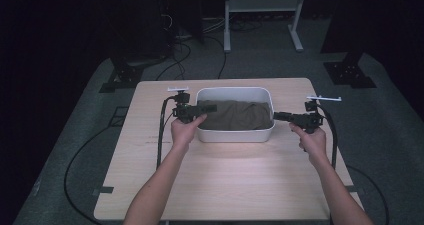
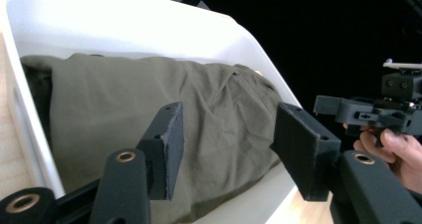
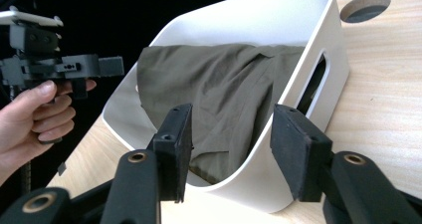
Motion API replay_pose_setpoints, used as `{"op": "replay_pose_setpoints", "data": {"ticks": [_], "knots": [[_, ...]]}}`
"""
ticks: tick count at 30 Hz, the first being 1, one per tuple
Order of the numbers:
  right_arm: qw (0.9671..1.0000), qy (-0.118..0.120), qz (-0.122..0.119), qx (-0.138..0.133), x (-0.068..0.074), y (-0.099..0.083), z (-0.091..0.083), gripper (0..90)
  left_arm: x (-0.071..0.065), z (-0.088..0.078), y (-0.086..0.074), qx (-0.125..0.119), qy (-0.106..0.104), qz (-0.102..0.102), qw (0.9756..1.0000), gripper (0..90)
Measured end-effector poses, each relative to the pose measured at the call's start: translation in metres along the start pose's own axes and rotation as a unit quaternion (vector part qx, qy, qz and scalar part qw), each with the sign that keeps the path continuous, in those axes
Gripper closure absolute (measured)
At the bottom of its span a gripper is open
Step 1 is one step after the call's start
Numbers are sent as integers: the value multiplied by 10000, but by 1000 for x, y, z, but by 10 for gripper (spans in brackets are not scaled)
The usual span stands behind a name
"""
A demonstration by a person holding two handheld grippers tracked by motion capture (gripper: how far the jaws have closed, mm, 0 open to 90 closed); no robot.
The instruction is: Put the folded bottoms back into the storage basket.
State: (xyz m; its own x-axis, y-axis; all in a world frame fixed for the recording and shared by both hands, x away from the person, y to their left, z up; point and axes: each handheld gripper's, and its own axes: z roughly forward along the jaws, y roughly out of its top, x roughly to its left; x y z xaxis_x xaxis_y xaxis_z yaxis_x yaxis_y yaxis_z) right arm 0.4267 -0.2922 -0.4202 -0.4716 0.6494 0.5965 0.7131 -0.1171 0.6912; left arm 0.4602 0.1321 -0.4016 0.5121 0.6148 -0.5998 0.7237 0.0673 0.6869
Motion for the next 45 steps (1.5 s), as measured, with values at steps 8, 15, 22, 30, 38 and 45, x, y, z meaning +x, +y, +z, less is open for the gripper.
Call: {"op": "replay_pose_setpoints", "data": {"ticks": [8,15,22,30,38,45], "knots": [[9999,92,39,28,-2,-8,-7,446,-1,-11,-8,-79,-101,-23,9999,388],[9999,159,15,4,-3,-15,-12,421,0,-23,-14,-124,-165,-12,9998,363],[9999,138,24,67,-6,-20,-17,390,-1,-29,-24,-145,-129,47,9998,329],[9997,227,6,57,-7,-29,-27,370,-8,-37,-30,-154,-238,109,9995,296],[9996,271,13,69,-8,-36,-35,358,-8,-44,-36,-105,-219,212,9995,270],[9996,257,1,124,-10,-44,-41,347,-3,-51,-43,-206,-189,171,9995,241]]}}
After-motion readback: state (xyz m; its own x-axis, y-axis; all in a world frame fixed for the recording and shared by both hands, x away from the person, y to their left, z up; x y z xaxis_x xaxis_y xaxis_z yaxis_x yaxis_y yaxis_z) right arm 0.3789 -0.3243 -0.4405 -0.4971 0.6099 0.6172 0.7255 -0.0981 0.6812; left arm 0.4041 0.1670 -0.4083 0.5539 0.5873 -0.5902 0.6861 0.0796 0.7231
